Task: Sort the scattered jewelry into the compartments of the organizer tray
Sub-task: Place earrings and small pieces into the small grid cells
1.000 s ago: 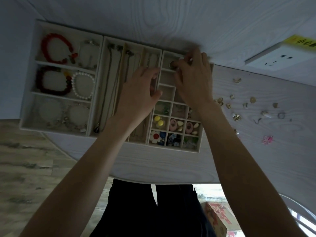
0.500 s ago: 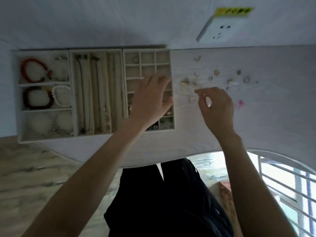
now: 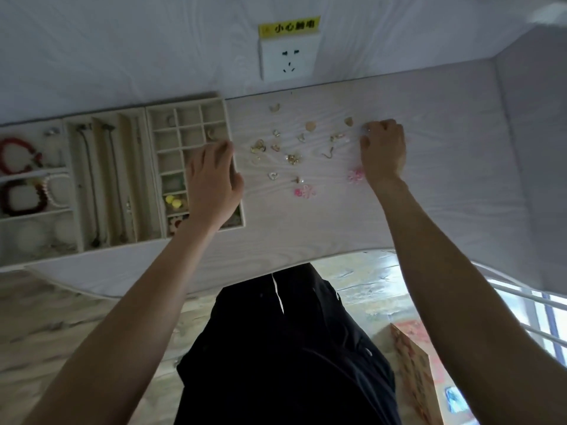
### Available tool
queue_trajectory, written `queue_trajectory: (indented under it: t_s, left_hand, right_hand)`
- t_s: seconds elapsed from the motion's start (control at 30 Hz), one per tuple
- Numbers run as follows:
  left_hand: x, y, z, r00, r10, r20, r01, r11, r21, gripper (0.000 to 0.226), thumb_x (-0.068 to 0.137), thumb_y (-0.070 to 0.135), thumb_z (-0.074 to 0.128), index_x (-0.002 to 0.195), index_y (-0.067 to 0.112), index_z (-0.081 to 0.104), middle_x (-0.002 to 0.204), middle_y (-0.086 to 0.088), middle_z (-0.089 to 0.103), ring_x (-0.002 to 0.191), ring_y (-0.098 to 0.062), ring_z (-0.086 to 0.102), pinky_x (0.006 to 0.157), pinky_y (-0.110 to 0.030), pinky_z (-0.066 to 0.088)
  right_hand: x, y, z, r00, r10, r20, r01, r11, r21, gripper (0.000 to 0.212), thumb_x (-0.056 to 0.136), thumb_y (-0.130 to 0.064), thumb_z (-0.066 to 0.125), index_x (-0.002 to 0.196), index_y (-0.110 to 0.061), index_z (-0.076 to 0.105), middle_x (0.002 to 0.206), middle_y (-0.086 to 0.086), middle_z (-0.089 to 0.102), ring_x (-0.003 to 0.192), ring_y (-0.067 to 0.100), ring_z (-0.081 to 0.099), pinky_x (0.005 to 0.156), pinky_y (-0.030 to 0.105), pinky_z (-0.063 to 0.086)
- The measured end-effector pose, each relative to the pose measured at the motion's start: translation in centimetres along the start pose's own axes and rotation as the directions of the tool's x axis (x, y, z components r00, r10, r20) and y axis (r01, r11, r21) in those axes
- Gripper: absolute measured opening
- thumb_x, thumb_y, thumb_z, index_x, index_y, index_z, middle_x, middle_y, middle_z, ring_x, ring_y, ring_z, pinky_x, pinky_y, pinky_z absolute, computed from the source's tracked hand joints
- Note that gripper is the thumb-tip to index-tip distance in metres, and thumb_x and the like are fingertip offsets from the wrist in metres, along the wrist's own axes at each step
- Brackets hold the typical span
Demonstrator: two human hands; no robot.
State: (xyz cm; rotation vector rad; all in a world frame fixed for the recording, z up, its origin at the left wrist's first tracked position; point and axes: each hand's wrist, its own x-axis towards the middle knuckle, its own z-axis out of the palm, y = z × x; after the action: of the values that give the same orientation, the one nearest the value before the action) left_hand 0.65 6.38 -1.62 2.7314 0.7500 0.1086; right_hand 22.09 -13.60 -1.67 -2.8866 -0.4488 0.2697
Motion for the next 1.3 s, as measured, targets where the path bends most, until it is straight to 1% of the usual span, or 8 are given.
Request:
queue_trajectory:
  t_s: [0.2, 0.4, 0.57, 0.77, 0.9, 0.97, 1.2, 1.3]
  left_hand:
    - [-0.2, 0.4, -0.3, 1.0, -0.016, -0.008, 0.016, 1.0, -0.008, 0.045, 0.086, 0.016, 0.06, 0.129, 0.004, 0.053, 0.13, -0.015, 0.052, 0.122, -0.034, 0.041, 0.104, -0.045, 0.031]
    - [-0.3, 0.2, -0.2, 0.999, -0.033, -0.022, 0.032, 0.999, -0.038, 0.046, 0.085, 0.017, 0.061, 0.129, 0.006, 0.054, 0.13, -0.013, 0.053, 0.122, -0.032, 0.042, 0.104, -0.042, 0.031]
    - [-0.2, -0.1, -0.6, 1.0, 0.004, 0.014, -0.004, 0.999, -0.051, 0.047, 0.088, 0.022, 0.061, 0.131, 0.006, 0.052, 0.131, -0.013, 0.052, 0.122, -0.033, 0.042, 0.103, -0.044, 0.033]
    - [-1.6, -3.2, -2.3, 0.993, -0.095, -0.069, 0.078, 0.973, -0.216, 0.042, 0.093, 0.034, 0.049, 0.129, 0.014, 0.054, 0.125, -0.002, 0.058, 0.118, -0.023, 0.048, 0.101, -0.035, 0.034]
    - [-2.3, -6.7, -4.3, 0.949, -0.303, -0.09, 0.258, 0.907, -0.333, 0.036, 0.093, 0.015, 0.057, 0.128, 0.011, 0.054, 0.118, -0.007, 0.056, 0.102, -0.016, 0.052, 0.09, -0.015, 0.033]
    - [-1.9, -8.3, -5.1, 0.935, -0.35, -0.058, 0.306, 0.878, -0.368, 0.037, 0.093, 0.013, 0.058, 0.13, 0.012, 0.052, 0.114, -0.007, 0.054, 0.089, -0.011, 0.052, 0.081, -0.015, 0.036]
    - [0.8, -10.7, -5.1, 0.957, -0.289, -0.023, 0.261, 0.892, -0.37, 0.035, 0.093, 0.017, 0.058, 0.128, 0.012, 0.054, 0.113, -0.006, 0.054, 0.082, -0.006, 0.048, 0.075, -0.012, 0.035]
    - [1.8, -11.1, -5.2, 0.959, -0.283, -0.029, 0.258, 0.906, -0.335, 0.033, 0.093, 0.017, 0.058, 0.125, 0.012, 0.055, 0.116, -0.009, 0.053, 0.089, -0.014, 0.05, 0.076, -0.012, 0.028]
  right_hand:
    - [-0.5, 0.3, 0.2, 0.993, -0.114, 0.023, 0.114, 0.993, -0.006, 0.027, 0.095, -0.021, 0.049, 0.115, -0.009, 0.063, 0.119, 0.013, 0.054, 0.11, 0.027, 0.047, 0.081, 0.032, 0.041]
    - [-1.6, -0.7, 0.8, 0.995, -0.103, 0.008, 0.102, 0.991, 0.089, 0.029, 0.094, -0.022, 0.054, 0.121, -0.015, 0.062, 0.12, 0.011, 0.055, 0.107, 0.027, 0.051, 0.078, 0.027, 0.039]
    - [-2.5, -1.6, 0.2, 0.998, -0.031, -0.061, 0.049, 0.95, 0.309, 0.026, 0.083, -0.01, 0.066, 0.109, -0.008, 0.063, 0.108, 0.011, 0.059, 0.094, 0.024, 0.058, 0.076, 0.023, 0.038]
    - [-7.7, -10.4, -0.8, 0.968, -0.246, -0.048, 0.223, 0.762, 0.608, 0.026, 0.077, -0.011, 0.074, 0.101, -0.015, 0.065, 0.091, 0.001, 0.059, 0.078, 0.012, 0.05, 0.07, 0.017, 0.04]
    - [-7.8, -18.0, 1.9, 0.924, -0.38, 0.053, 0.271, 0.744, 0.611, 0.029, 0.077, -0.011, 0.071, 0.105, -0.02, 0.068, 0.095, 0.0, 0.05, 0.088, 0.016, 0.049, 0.077, 0.024, 0.039]
    - [-6.9, -21.4, 3.3, 0.913, -0.404, 0.055, 0.296, 0.749, 0.593, 0.031, 0.075, -0.01, 0.071, 0.104, -0.021, 0.069, 0.098, 0.005, 0.053, 0.091, 0.023, 0.055, 0.079, 0.03, 0.045]
    - [-4.3, -27.6, 6.4, 0.897, -0.439, 0.046, 0.364, 0.796, 0.483, 0.035, 0.074, -0.007, 0.069, 0.106, -0.019, 0.07, 0.108, 0.009, 0.059, 0.097, 0.024, 0.058, 0.082, 0.026, 0.045]
    - [-4.4, -28.1, 7.0, 0.884, -0.466, 0.031, 0.384, 0.763, 0.521, 0.043, 0.069, -0.002, 0.067, 0.109, -0.015, 0.068, 0.112, 0.008, 0.06, 0.099, 0.024, 0.059, 0.083, 0.03, 0.048]
